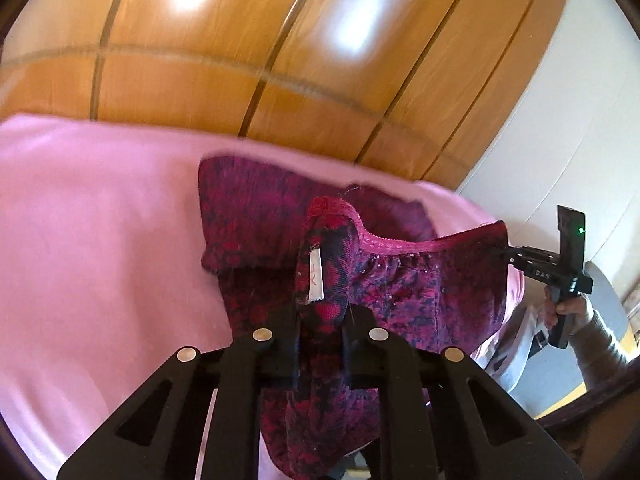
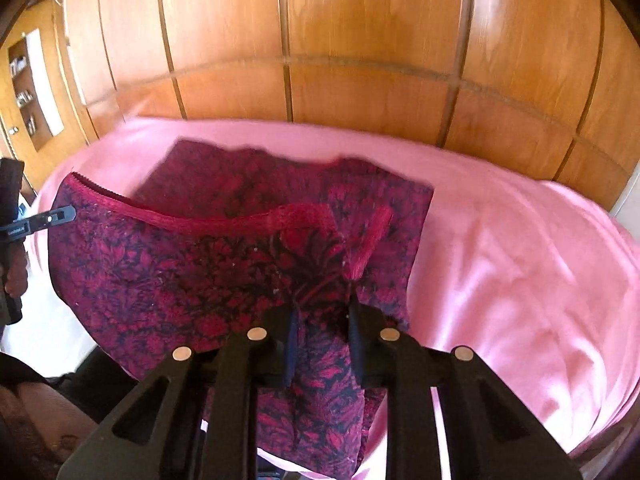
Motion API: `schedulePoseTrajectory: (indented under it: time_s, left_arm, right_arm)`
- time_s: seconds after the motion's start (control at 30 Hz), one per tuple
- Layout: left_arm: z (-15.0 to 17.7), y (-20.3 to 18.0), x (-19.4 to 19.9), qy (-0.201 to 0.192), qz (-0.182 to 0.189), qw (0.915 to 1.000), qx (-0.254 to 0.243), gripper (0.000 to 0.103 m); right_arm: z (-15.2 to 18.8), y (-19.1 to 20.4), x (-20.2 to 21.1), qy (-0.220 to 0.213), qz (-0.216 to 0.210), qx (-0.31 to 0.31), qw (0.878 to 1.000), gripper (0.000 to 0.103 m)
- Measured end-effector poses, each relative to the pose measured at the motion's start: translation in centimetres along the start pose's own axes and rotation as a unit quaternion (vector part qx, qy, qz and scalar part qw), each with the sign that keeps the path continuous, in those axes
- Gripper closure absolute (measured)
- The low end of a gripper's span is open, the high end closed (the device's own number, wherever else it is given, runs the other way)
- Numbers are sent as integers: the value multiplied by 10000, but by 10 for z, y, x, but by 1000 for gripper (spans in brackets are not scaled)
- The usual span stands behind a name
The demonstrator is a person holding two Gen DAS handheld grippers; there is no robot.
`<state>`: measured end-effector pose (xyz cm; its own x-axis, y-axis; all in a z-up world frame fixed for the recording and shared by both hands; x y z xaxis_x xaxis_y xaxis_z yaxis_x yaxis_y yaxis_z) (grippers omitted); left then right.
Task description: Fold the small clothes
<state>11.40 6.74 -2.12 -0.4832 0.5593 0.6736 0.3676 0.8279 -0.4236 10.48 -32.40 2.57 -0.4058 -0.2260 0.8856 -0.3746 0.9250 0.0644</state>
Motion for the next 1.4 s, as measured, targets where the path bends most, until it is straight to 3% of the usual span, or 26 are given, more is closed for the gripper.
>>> schedulePoseTrajectory:
  time_s: [0.13,0.27,0.5,0.7,0.87,1.0,1.03,1.1,1.17,1.2,1.3,1.4]
  left_arm:
    - [-33,0,4,-292,-196,9993,-113,89]
    - [-72,11,-17,-377,-479,9981,-130,89]
    - [-128,54,-84,-11,-949,9951,261,89]
    - [-159,83,-137,312,-1482,9873,482,89]
    - [-152,113,-189,836,-1858,9767,679,89]
    - [-152,113,-189,893,-1926,9746,717,86]
    - [-152,112,-188,894,-1940,9743,715,83]
    - [-154,106,-177,818,-1965,9743,738,77]
    - [-152,104,-159,667,-2204,9688,913,41]
    - [-147,104,-150,558,-2225,9680,1022,40]
    - [-121,105,-121,373,-1813,9737,1329,40]
    - [-80,100,-98,268,-1344,9808,1391,37]
  right_arm:
    - [-30,-14,7,-349,-126,-298,9989,84]
    - [-71,-28,-20,-418,20,-468,9980,84]
    - [-122,-52,-89,-222,516,-826,9950,84]
    - [-146,-74,-142,50,989,-1117,9888,84]
    - [-144,-88,-185,456,1046,-1289,9851,83]
    - [-141,-96,-197,580,893,-1463,9835,79]
    - [-140,-97,-196,616,853,-1469,9835,76]
    - [-140,-102,-191,600,773,-1566,9828,58]
    - [-140,-107,-178,481,690,-1750,9810,41]
    - [-137,-110,-165,340,604,-1830,9807,40]
    - [-121,-112,-130,40,393,-1937,9803,30]
    - [-83,-111,-96,-159,-66,-2068,9782,29]
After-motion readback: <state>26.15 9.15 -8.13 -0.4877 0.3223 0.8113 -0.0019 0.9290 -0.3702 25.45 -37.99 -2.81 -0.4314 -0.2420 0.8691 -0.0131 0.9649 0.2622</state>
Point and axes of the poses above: each gripper's, at about its wrist camera, not at the fingertips, and x roughly against the way its jaws point, y to its left, z to its underside, the point moved 4 cm from there along -x, roughly the way its jaws point, and after that the axes turned 11 degrees about y, right-handed, at the moved point
